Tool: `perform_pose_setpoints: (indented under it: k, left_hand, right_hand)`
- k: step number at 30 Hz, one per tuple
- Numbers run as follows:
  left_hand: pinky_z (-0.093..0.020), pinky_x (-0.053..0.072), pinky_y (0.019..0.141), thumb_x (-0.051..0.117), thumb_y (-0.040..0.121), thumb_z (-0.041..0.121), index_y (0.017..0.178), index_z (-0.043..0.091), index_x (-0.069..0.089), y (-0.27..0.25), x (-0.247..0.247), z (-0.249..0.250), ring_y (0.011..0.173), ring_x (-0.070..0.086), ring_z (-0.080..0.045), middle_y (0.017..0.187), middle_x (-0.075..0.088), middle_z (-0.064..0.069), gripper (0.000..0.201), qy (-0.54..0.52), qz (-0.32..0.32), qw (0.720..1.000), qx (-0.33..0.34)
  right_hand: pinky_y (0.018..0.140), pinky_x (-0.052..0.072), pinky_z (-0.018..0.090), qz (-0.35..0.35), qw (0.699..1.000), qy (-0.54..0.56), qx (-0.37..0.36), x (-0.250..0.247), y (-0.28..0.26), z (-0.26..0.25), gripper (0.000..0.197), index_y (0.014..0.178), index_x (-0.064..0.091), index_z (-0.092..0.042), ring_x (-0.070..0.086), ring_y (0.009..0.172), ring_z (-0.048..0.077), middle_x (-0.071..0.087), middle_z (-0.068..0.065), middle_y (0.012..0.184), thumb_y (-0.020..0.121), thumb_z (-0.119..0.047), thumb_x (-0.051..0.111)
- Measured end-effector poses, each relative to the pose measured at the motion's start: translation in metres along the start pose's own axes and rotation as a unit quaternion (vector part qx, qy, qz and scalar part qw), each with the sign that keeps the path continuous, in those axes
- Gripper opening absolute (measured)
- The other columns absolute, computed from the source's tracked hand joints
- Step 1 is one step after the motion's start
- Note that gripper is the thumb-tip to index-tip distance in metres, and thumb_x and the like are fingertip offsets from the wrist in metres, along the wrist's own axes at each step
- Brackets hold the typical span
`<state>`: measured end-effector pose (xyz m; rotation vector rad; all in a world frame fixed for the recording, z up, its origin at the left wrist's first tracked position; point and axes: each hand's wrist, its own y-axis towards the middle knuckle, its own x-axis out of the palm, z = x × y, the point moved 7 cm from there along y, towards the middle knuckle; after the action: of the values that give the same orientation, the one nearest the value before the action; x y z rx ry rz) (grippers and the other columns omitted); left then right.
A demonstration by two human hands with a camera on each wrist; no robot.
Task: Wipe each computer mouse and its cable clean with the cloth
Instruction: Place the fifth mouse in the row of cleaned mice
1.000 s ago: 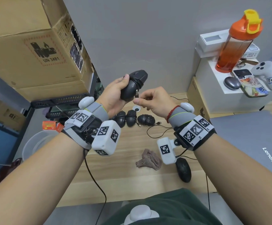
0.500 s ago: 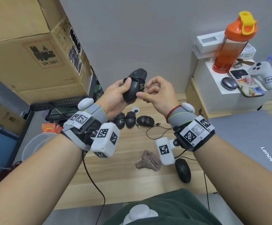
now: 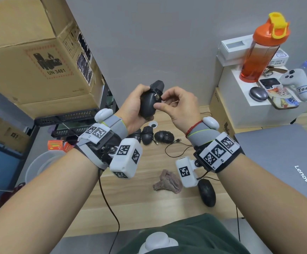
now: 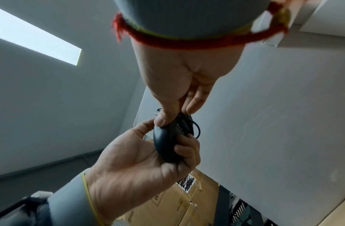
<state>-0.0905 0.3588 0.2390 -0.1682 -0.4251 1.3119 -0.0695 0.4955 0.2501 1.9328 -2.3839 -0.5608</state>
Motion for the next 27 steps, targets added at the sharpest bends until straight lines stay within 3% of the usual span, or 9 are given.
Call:
perform_pose_setpoints:
  k: [3,8,15,20,27]
  left_hand:
    - [-0.03,0.035,0.06,0.039,0.094,0.037,0.082,0.015,0.054,0.0,-0.001,-0.001,0.058,0.044,-0.017,0.068,0.061,0.0,0.029,-0.005,0.004,1.0,-0.016]
    - [-0.031,0.038,0.06,0.037,0.089,0.033,0.08,0.013,0.05,0.002,0.0,-0.007,0.06,0.043,-0.022,0.069,0.046,-0.005,0.025,-0.042,-0.017,0.999,-0.018]
    - [-0.031,0.033,0.059,0.038,0.092,0.037,0.081,0.017,0.05,0.002,0.003,-0.009,0.061,0.041,-0.018,0.074,0.046,-0.003,0.026,-0.028,-0.027,0.999,0.007]
    - [-0.03,0.038,0.06,0.042,0.095,0.039,0.086,0.018,0.054,0.002,0.003,-0.01,0.063,0.046,-0.014,0.078,0.05,-0.001,0.026,-0.013,-0.025,1.0,0.0]
    - [-0.028,0.036,0.057,0.04,0.097,0.036,0.097,0.014,0.055,0.002,0.007,-0.006,0.065,0.049,-0.012,0.086,0.052,-0.004,0.027,-0.029,-0.018,0.999,0.023]
  right_hand:
    - [0.06,0.04,0.007,0.0,1.0,-0.016,-0.023,0.002,-0.002,-0.005,0.024,0.083,0.065,-0.013,0.054,0.058,-0.004,0.062,-0.005,0.074,0.071,-0.013,0.086]
    - [0.06,0.04,0.006,0.007,0.999,-0.013,-0.033,-0.003,0.0,-0.012,0.015,0.083,0.065,-0.015,0.053,0.058,-0.005,0.061,-0.013,0.072,0.08,-0.008,0.078]
    - [0.062,0.049,0.015,-0.084,0.995,-0.027,-0.038,0.005,0.004,-0.016,0.026,0.079,0.062,-0.017,0.057,0.058,0.002,0.059,-0.002,0.084,0.07,-0.009,0.086]
    - [0.062,0.046,0.015,-0.053,0.997,-0.007,-0.048,0.002,0.0,-0.015,0.029,0.074,0.056,-0.022,0.051,0.059,0.004,0.054,-0.002,0.083,0.073,-0.006,0.08]
    - [0.062,0.045,0.017,0.024,0.998,-0.023,-0.048,-0.004,0.003,-0.018,0.025,0.068,0.054,-0.025,0.056,0.056,0.007,0.057,-0.002,0.076,0.074,-0.013,0.075]
